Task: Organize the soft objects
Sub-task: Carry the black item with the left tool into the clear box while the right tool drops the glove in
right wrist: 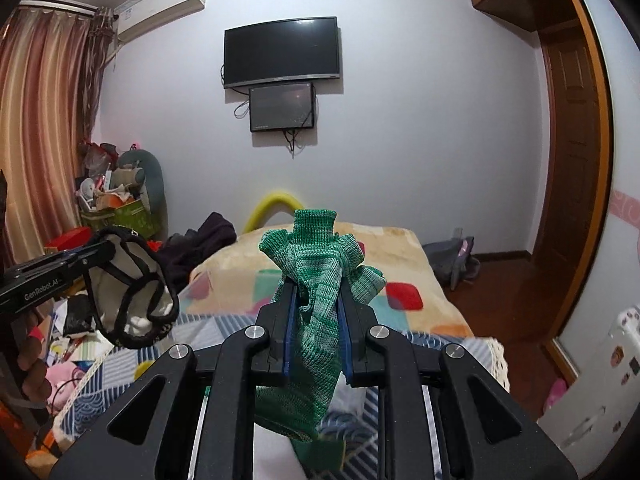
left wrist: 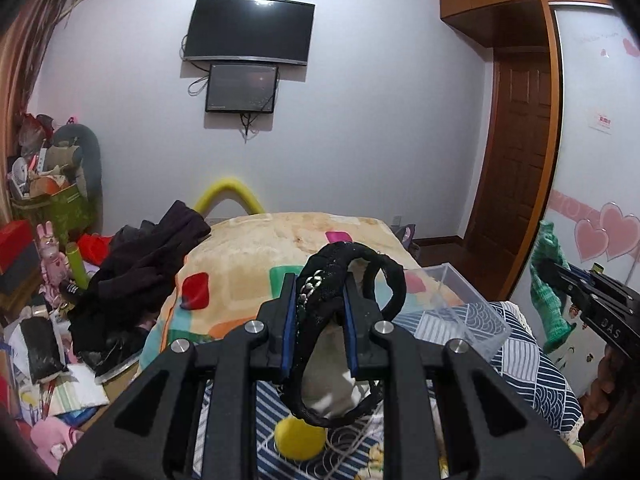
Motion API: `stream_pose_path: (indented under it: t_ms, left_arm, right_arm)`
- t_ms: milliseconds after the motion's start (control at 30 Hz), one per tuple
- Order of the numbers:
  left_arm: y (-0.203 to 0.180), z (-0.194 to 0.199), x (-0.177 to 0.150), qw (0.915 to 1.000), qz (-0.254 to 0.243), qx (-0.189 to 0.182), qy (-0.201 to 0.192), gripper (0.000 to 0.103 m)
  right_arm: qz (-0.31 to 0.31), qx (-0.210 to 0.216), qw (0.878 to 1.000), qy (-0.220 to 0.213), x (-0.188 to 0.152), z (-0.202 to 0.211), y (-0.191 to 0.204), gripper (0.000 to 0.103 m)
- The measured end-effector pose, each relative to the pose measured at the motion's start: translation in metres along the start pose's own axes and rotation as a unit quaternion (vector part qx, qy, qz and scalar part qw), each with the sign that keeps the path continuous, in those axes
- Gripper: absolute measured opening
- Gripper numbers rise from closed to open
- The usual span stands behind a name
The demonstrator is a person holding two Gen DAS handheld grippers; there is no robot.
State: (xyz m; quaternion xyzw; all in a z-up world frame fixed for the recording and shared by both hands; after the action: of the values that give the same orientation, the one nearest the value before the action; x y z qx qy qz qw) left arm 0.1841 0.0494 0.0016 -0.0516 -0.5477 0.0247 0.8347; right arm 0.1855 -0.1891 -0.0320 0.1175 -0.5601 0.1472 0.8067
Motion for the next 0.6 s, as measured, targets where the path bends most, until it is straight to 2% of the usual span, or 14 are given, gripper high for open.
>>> stream_pose_path:
  t_ms: [200,267,333,467,600]
  left_arm:
    - [-0.001,-0.026,0.003,0.9999,0.006,-0.003,0.008,0.020]
    - [-0.003,-0.039,-0.001,0.9992,0.013,-0.028,0.025,0.020]
    - [-0.003,-0.053,-0.006,0.9982,0.021,-0.039,0.041,0.020]
    - [-0.006,-0.075,-0.014,0.9978,0.013,-0.033,0.056,0.020]
    - [-0.008,-0.094,-0.023,0.9967,0.006,-0.025,0.078,0.020]
  right_arm:
    - [0.018,-0.017,1.000,0.001,0.004,-0.026,0.003,0.016]
    - [0.019,-0.016,1.000,0.010,0.003,-0.037,0.003,0.016]
    - [0.020,-0.016,0.999,0.019,0.002,-0.045,0.002,0.016]
    - [0.030,-0.014,0.999,0.030,-0.005,-0.061,0.002,0.016]
    - [0.043,-0.012,0.997,0.061,-0.015,-0.076,0.001,0.016]
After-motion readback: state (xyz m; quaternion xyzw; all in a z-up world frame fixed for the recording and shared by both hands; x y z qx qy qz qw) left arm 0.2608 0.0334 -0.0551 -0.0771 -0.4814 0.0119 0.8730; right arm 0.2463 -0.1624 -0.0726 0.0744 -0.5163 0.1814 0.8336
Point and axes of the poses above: each gripper's, at about its wrist camera, not at the fingertips, and z roughly against the way its jaws point, y to its left, x to its top, the point moved 5 cm from there along -z, roughly the way its jaws point, and after that the axes turned 2 degrees about y, right-handed, at the moved point
